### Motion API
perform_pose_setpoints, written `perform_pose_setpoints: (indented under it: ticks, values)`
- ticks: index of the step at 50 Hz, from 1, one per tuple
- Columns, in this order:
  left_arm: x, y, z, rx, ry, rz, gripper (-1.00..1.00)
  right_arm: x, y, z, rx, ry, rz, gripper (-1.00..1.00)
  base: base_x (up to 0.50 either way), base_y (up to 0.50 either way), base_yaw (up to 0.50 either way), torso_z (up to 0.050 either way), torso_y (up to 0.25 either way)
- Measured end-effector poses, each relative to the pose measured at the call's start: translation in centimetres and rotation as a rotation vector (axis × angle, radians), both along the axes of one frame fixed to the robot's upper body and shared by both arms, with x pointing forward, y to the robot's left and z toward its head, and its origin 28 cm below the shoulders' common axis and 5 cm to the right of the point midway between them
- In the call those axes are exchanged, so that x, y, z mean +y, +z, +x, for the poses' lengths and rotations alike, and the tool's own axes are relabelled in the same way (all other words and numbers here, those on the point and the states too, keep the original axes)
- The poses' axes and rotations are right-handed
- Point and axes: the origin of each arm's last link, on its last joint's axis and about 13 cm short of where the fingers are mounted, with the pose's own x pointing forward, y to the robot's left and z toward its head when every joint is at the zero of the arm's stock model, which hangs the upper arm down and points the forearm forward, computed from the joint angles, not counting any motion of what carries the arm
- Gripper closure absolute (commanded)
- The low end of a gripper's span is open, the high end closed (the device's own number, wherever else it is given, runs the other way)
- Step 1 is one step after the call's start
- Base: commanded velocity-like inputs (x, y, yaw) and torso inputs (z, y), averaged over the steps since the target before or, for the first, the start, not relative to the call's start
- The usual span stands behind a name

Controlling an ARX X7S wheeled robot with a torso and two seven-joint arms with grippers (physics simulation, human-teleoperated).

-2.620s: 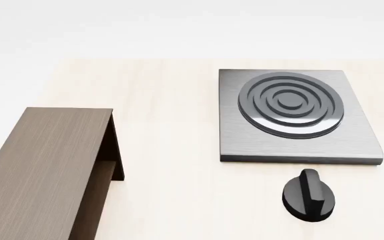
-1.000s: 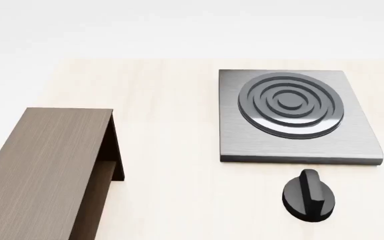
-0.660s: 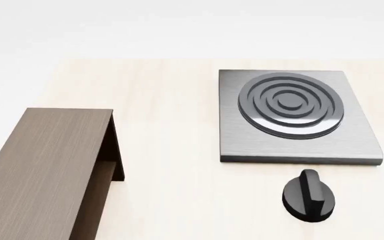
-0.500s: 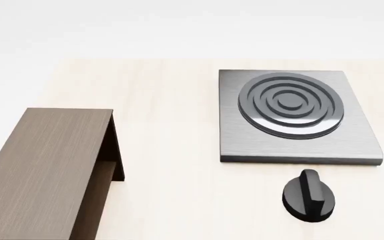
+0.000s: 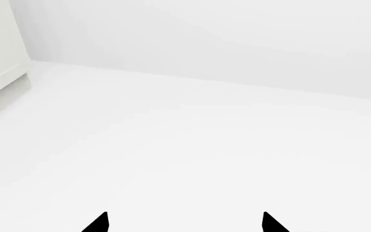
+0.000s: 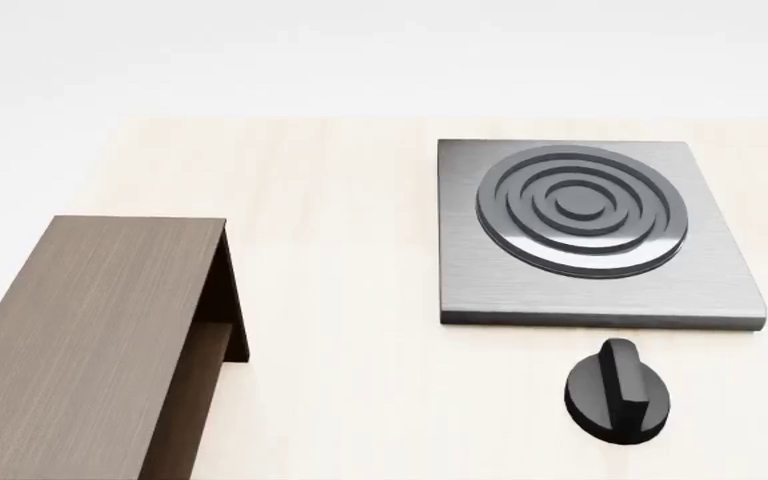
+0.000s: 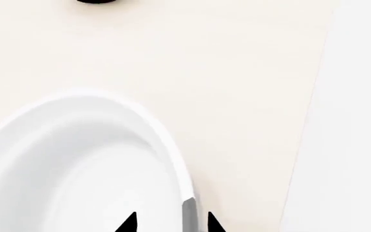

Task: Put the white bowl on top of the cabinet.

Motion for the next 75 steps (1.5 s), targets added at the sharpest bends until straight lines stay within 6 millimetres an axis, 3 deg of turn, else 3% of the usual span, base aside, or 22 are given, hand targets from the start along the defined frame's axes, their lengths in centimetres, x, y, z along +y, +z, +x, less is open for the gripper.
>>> perform_pose_setpoints:
  ticks: [55, 75]
  values:
    - [0.0, -0.1, 0.0, -0.003, -0.001, -0.008, -1.0, -0.1, 0.2, -1.1, 0.023, -0.135, -0.001, 1.0, 0.0, 0.0, 0.0, -0.001, 0.0]
    - [0.0, -0.2, 0.0, -0.006, -0.002, -0.017, -1.0, 2.7, 3.2, -0.9, -0.001, -0.023, -0.065, 1.0, 0.0, 0.0, 0.0, 0.0, 0.0]
